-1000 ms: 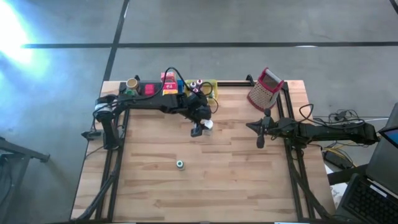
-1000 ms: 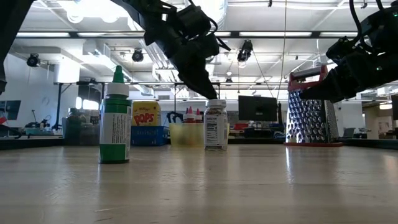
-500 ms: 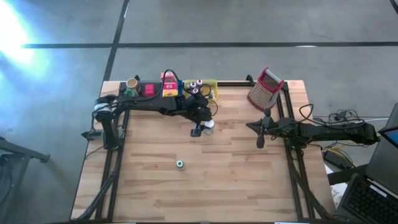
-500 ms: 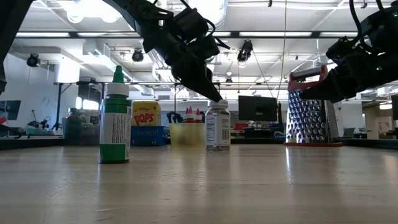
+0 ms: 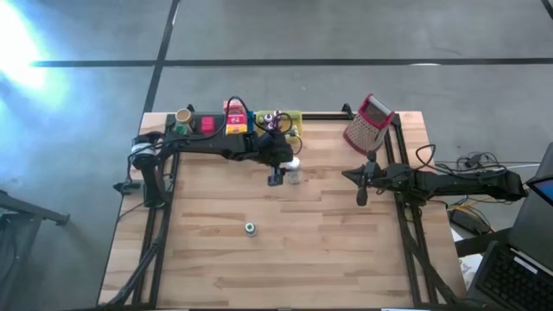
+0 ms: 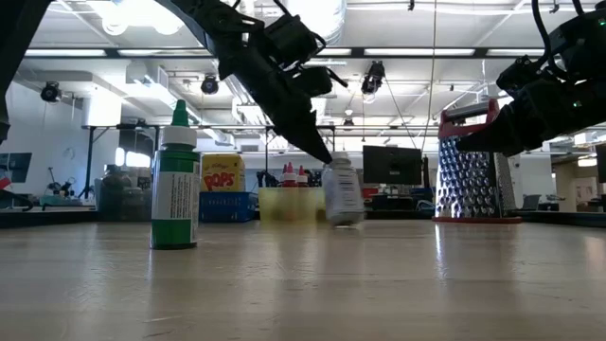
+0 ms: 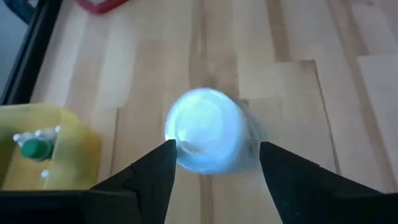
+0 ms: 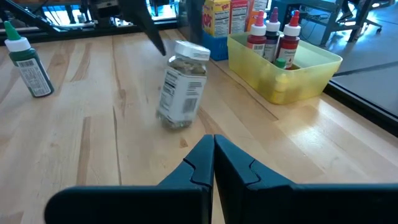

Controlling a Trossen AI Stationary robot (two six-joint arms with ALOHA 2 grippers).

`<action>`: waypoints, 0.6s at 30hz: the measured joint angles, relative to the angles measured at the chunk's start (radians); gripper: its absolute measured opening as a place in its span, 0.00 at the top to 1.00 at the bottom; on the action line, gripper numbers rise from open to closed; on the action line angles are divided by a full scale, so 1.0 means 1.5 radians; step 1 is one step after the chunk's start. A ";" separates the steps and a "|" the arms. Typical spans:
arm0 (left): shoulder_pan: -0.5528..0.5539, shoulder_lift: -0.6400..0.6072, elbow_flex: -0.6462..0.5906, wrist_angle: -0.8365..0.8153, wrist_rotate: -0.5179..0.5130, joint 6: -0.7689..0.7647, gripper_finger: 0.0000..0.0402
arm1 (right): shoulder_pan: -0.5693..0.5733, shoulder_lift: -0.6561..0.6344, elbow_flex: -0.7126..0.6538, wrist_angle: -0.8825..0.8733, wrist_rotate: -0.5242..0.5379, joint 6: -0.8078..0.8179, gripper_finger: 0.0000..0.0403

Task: Pick & Place Kitchen Items
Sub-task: Put the white seasoning bottle into the blue bin

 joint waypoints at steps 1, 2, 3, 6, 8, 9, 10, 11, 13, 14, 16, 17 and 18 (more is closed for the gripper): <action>0.000 0.000 -0.001 -0.002 -0.002 -0.001 0.41 | 0.000 0.000 0.000 0.000 0.000 0.000 0.98; -0.001 0.001 -0.001 -0.004 0.000 -0.001 0.41 | 0.000 0.000 0.000 0.000 0.000 0.000 0.98; -0.002 0.001 -0.001 -0.004 0.004 -0.001 0.40 | 0.000 0.000 0.000 0.000 0.000 0.000 0.98; -0.003 0.001 -0.001 -0.001 0.006 -0.001 0.36 | 0.000 0.000 0.000 0.000 0.000 0.000 0.98; -0.003 0.001 -0.001 0.001 0.006 -0.001 0.34 | 0.000 0.000 0.000 0.000 0.000 0.000 0.98; -0.002 0.001 -0.001 0.001 0.005 -0.001 0.33 | 0.000 0.000 0.000 0.000 0.000 0.000 0.98; -0.002 0.001 -0.001 0.001 0.004 -0.001 0.33 | 0.000 0.000 0.000 0.000 0.000 0.000 0.98; -0.003 0.001 -0.001 0.001 0.004 0.000 0.32 | 0.000 0.000 0.000 0.000 0.000 0.000 0.98; -0.004 0.001 -0.001 0.002 0.004 0.009 0.32 | 0.000 0.000 0.000 0.000 0.000 0.000 0.98; -0.004 0.001 -0.001 0.001 0.004 0.013 0.32 | 0.000 0.000 0.000 0.000 0.000 0.000 0.98; -0.004 0.001 -0.001 0.002 0.004 0.017 0.32 | 0.000 0.000 0.000 0.000 0.000 0.000 0.98; -0.004 0.001 -0.001 0.002 0.004 0.017 0.32 | 0.000 0.000 0.000 0.000 0.000 0.000 0.98; -0.004 0.001 -0.001 0.002 0.004 0.019 0.32 | 0.000 0.000 0.000 0.000 0.000 0.000 0.98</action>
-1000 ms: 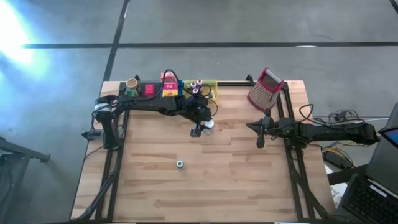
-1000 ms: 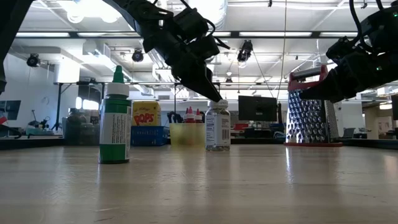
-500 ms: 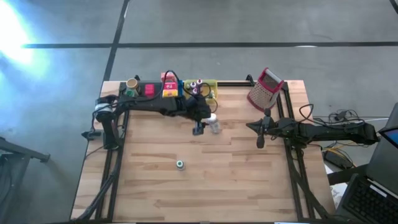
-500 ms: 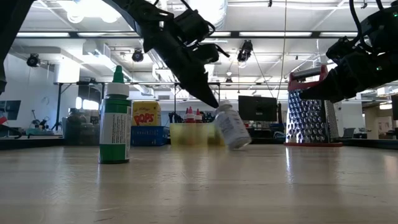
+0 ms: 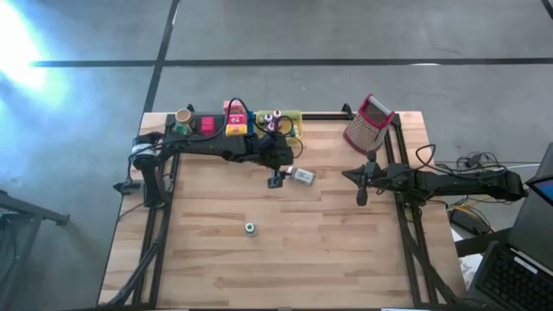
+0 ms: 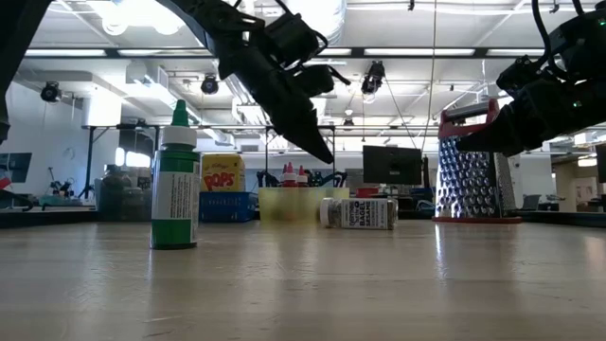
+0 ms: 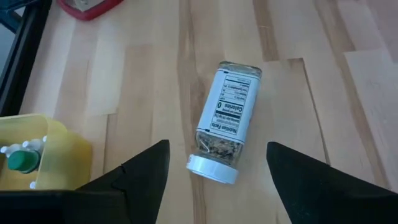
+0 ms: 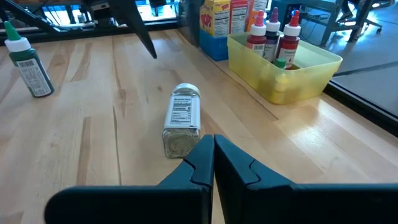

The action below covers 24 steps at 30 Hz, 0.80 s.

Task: Pick & Place Kitchen Items
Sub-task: Put the white seasoning bottle into the blue bin

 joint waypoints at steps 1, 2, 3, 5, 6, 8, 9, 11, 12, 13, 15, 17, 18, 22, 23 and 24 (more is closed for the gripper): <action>0.000 0.000 0.000 0.000 0.000 0.005 0.32 | 0.000 0.000 0.000 0.000 0.000 0.000 0.98; -0.001 0.000 0.000 0.000 0.000 0.009 0.32 | 0.000 0.000 0.000 0.000 0.000 0.000 0.98; -0.002 0.002 0.000 0.002 0.000 0.013 0.32 | 0.000 0.000 0.000 0.000 0.000 0.000 0.98; -0.003 0.003 0.000 0.004 0.000 0.021 0.32 | 0.000 0.000 0.000 0.000 0.000 0.000 0.98; -0.003 0.003 0.000 0.003 0.000 0.027 0.32 | 0.000 0.000 0.000 0.000 0.000 0.000 0.98; -0.003 0.003 0.000 0.004 0.000 0.043 0.32 | 0.000 0.000 0.000 0.000 0.000 0.000 0.98; -0.003 0.003 0.000 0.004 0.000 0.052 0.32 | 0.000 0.000 0.000 0.000 0.000 0.000 0.98; -0.001 0.006 0.002 0.003 0.000 0.061 0.32 | 0.000 0.000 0.000 0.000 0.000 0.000 0.98; 0.001 0.011 0.008 0.002 0.000 0.061 0.32 | 0.000 0.000 0.000 0.000 0.000 0.000 0.98; 0.003 0.017 0.014 0.004 0.002 0.062 0.32 | 0.000 0.000 0.000 0.000 0.000 0.000 0.98; 0.006 0.039 0.031 0.006 0.007 0.077 0.32 | 0.000 0.000 0.000 0.000 0.000 0.000 0.98; 0.008 0.069 0.052 -0.001 0.009 0.097 0.32 | 0.000 0.000 0.000 0.000 0.000 0.000 0.98; 0.008 0.087 0.064 -0.011 0.010 0.107 0.32 | 0.000 0.000 0.000 0.000 0.000 0.000 0.98; 0.012 0.143 0.126 -0.091 0.018 0.133 0.32 | 0.000 0.000 0.000 0.000 0.000 0.000 0.98; 0.014 0.152 0.141 -0.112 0.020 0.134 0.32 | 0.000 0.000 0.000 0.000 0.000 0.000 0.98; 0.016 0.161 0.154 -0.135 0.022 0.135 0.32 | 0.000 0.000 0.000 0.000 0.000 0.000 0.98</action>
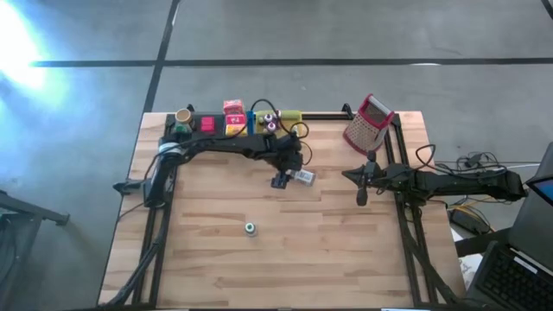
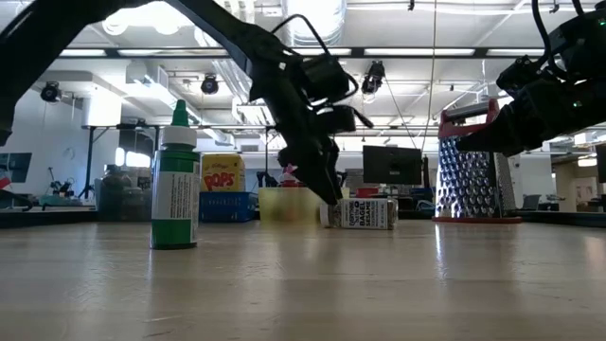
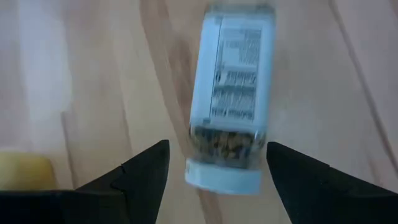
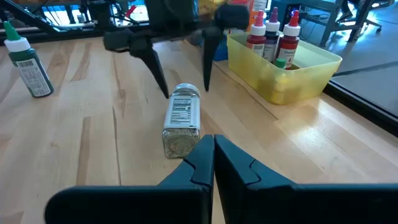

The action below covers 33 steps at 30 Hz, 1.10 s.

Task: Pick & Place Kitchen Items
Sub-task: Put the white seasoning bottle into the blue bin

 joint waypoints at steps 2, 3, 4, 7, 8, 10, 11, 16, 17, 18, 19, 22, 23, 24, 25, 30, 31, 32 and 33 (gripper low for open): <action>0.003 0.014 0.014 -0.020 0.001 0.000 0.32 | 0.000 0.000 0.000 0.000 0.000 0.000 0.98; 0.003 0.019 0.015 -0.021 0.001 0.001 0.32 | 0.000 0.000 0.000 0.000 0.000 0.000 0.98; 0.003 0.024 0.015 -0.022 0.003 0.004 0.32 | 0.000 0.000 0.000 0.000 0.000 0.000 0.98; 0.003 0.034 0.013 -0.002 0.018 0.008 0.32 | 0.000 0.000 0.000 0.000 0.000 0.000 0.98; 0.003 0.037 0.013 -0.002 0.020 0.010 0.32 | 0.000 0.000 0.000 0.000 0.000 0.000 0.98; 0.003 0.044 0.012 -0.002 0.023 0.010 0.32 | 0.000 0.000 0.000 0.000 0.000 0.000 0.98; 0.003 0.047 0.012 -0.002 0.023 0.010 0.32 | 0.000 0.000 0.000 0.000 0.000 0.000 0.98; 0.004 0.049 0.012 -0.013 0.025 0.008 0.33 | 0.000 0.000 0.000 0.000 0.000 0.000 0.98; 0.004 0.049 0.012 -0.015 0.025 0.008 0.35 | 0.000 0.000 0.000 0.000 0.000 0.000 0.98; 0.004 0.049 0.012 -0.020 0.025 0.008 0.36 | 0.000 0.000 0.000 0.000 0.000 0.000 0.98; 0.004 0.049 0.012 -0.024 0.025 0.008 0.38 | 0.000 0.000 0.000 0.000 0.000 0.000 0.98; 0.004 0.049 0.012 -0.024 0.025 0.012 0.45 | 0.000 0.000 0.000 0.000 0.000 0.000 0.98; 0.004 0.049 0.012 -0.024 0.025 0.013 0.47 | 0.000 0.000 0.000 0.000 0.000 0.000 0.98; 0.004 0.049 0.012 -0.024 0.026 0.013 0.47 | 0.000 0.000 0.000 0.000 0.000 0.000 0.98; 0.004 0.049 0.012 -0.024 0.026 0.013 0.47 | 0.000 0.000 0.000 0.000 0.000 0.000 0.98; 0.003 0.048 0.012 -0.030 0.025 0.012 0.47 | 0.000 0.000 0.000 0.000 0.000 0.000 0.98; 0.001 0.045 0.012 -0.040 0.024 0.013 0.47 | 0.000 0.000 0.000 0.000 0.000 0.000 0.98; -0.001 0.042 0.012 -0.054 0.019 0.013 0.47 | 0.000 0.000 0.000 0.000 0.000 0.000 0.98; -0.004 0.037 0.012 -0.072 0.011 0.013 0.47 | 0.000 0.000 0.000 0.000 0.000 0.000 0.98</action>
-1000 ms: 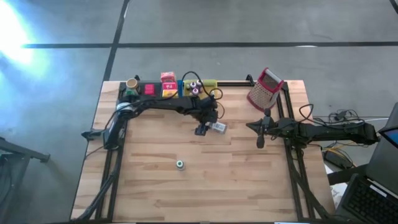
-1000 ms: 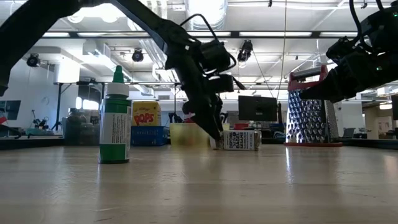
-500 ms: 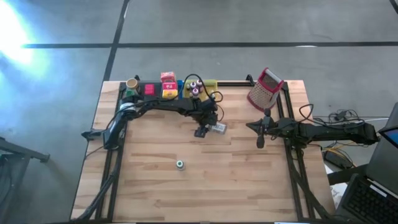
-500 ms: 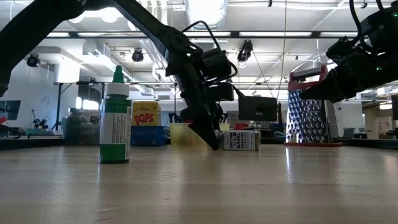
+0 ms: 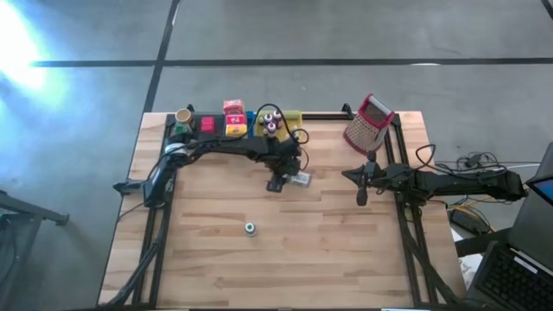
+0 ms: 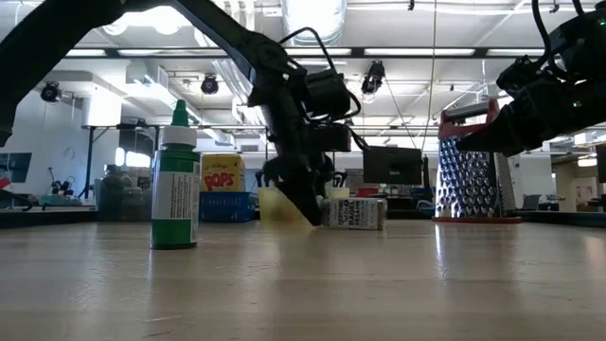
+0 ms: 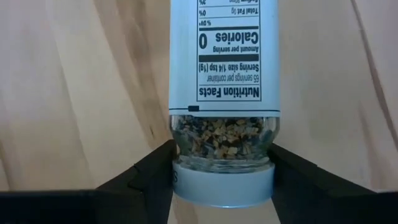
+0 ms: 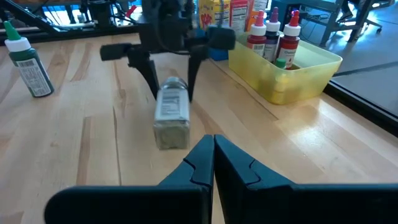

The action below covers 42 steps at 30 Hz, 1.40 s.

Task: Pick & Place Kitchen Items
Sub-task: Put the white seasoning bottle into the blue bin

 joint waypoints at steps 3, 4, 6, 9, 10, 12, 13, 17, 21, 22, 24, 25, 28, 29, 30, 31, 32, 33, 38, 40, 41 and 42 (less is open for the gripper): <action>-0.009 -0.022 0.000 -0.064 -0.053 -0.001 0.47 | 0.000 0.000 0.000 0.000 0.000 0.000 0.98; -0.013 -0.031 0.000 -0.087 -0.075 -0.002 0.47 | 0.000 0.000 0.000 0.000 0.000 0.000 0.98; -0.020 -0.057 0.000 -0.133 -0.113 -0.012 0.47 | 0.000 0.000 0.000 0.000 0.000 0.000 0.98; -0.032 -0.106 -0.001 -0.202 -0.156 -0.037 0.47 | 0.000 0.000 0.000 -0.001 0.000 0.000 0.98; -0.036 -0.126 -0.001 -0.225 -0.169 -0.050 0.47 | 0.000 0.000 0.000 0.000 0.000 0.000 0.98; -0.044 -0.165 -0.001 -0.277 -0.188 -0.077 0.47 | 0.000 0.000 0.000 0.000 0.000 0.000 0.98; -0.047 -0.185 0.000 -0.305 -0.199 -0.092 0.47 | 0.000 0.000 0.000 0.000 0.000 0.000 0.98; -0.055 -0.259 0.000 -0.411 -0.234 -0.156 0.46 | 0.000 0.000 0.000 0.000 0.000 0.000 0.98; -0.064 -0.322 0.000 -0.535 -0.282 -0.230 0.46 | 0.000 0.000 0.000 0.000 0.000 0.000 0.98; -0.066 -0.334 0.000 -0.568 -0.297 -0.250 0.46 | 0.000 0.000 0.000 0.000 0.000 0.000 0.98; -0.068 -0.354 0.000 -0.633 -0.330 -0.287 0.46 | 0.000 0.000 0.000 0.000 0.000 0.000 0.98; -0.068 -0.362 0.000 -0.662 -0.348 -0.303 0.46 | 0.000 0.000 0.000 0.000 0.000 0.000 0.98; -0.067 -0.385 -0.007 -0.670 -0.386 -0.330 0.46 | 0.000 0.000 0.000 0.000 0.000 0.000 0.98; -0.066 -0.390 -0.010 -0.664 -0.389 -0.329 0.46 | 0.000 0.000 0.000 0.000 0.000 0.000 0.98; -0.066 -0.392 -0.010 -0.668 -0.392 -0.321 0.46 | 0.000 0.000 0.000 0.000 0.000 0.000 0.98; -0.066 -0.392 -0.011 -0.675 -0.401 -0.317 0.46 | 0.000 0.000 0.000 0.000 0.000 0.000 0.98; -0.066 -0.392 -0.014 -0.677 -0.412 -0.317 0.46 | 0.000 0.000 0.000 0.000 0.000 0.000 0.98; -0.064 -0.392 -0.015 -0.674 -0.425 -0.315 0.46 | 0.000 0.000 0.000 0.000 0.000 0.000 0.98; -0.053 -0.388 -0.033 -0.676 -0.490 -0.274 0.46 | 0.000 0.000 0.000 0.000 0.000 0.000 0.98; -0.053 -0.385 -0.047 -0.671 -0.521 -0.235 0.46 | 0.000 0.000 0.000 0.000 0.000 0.000 0.98; -0.053 -0.384 -0.055 -0.670 -0.539 -0.208 0.46 | 0.000 0.000 0.000 0.000 0.000 0.000 0.98; -0.054 -0.382 -0.064 -0.674 -0.559 -0.186 0.46 | 0.000 0.000 0.000 0.000 0.000 0.000 0.98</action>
